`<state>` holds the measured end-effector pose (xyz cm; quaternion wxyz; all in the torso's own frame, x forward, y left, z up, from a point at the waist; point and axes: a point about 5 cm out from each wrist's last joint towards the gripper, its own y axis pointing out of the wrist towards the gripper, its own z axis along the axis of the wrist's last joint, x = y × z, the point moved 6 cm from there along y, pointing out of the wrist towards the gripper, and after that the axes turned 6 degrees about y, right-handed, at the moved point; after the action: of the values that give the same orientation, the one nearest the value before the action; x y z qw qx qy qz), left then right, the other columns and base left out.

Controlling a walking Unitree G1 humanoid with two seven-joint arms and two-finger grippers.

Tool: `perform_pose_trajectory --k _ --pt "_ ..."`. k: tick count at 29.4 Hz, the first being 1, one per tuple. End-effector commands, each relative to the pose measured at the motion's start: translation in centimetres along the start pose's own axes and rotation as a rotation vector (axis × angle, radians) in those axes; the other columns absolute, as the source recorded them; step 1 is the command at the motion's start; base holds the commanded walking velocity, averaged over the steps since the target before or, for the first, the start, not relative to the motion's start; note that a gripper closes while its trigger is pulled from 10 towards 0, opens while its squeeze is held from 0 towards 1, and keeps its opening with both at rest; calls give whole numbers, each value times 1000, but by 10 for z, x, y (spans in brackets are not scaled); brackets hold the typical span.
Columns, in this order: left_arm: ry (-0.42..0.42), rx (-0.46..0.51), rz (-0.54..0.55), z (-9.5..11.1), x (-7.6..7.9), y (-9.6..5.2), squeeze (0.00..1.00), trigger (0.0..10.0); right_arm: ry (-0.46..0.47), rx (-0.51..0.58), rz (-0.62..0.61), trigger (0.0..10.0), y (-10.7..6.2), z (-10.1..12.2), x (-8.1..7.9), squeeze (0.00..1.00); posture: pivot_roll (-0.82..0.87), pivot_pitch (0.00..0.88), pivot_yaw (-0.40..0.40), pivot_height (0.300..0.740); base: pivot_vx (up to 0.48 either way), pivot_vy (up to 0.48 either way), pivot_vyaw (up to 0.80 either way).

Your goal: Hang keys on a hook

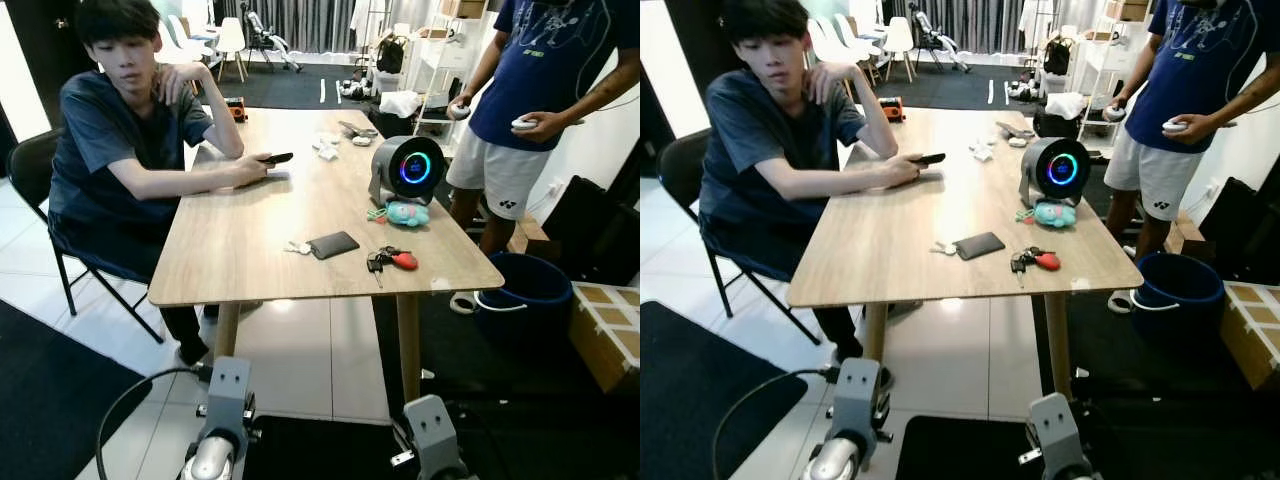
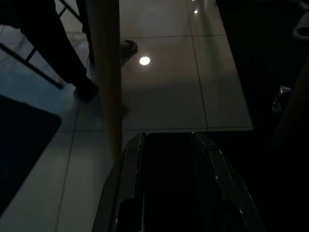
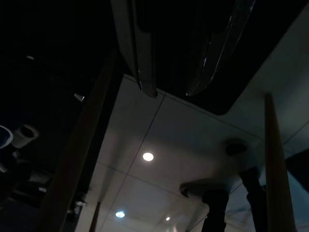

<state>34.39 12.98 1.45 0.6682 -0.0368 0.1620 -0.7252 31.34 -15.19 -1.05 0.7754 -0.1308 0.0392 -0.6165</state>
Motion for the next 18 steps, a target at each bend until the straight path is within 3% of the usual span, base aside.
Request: perform_pose_trajectory --k 1,18 --pt "19 -10 5 -4 -3 -1 0 10000 -3 -21 -10 10000 -1 -4 4 0 2 97 -8 740 0 -428 0" --pt "16 -8 12 -3 -4 0 0 10000 -2 -19 -10 10000 0 -3 4 0 2 96 -7 740 0 -420 0"
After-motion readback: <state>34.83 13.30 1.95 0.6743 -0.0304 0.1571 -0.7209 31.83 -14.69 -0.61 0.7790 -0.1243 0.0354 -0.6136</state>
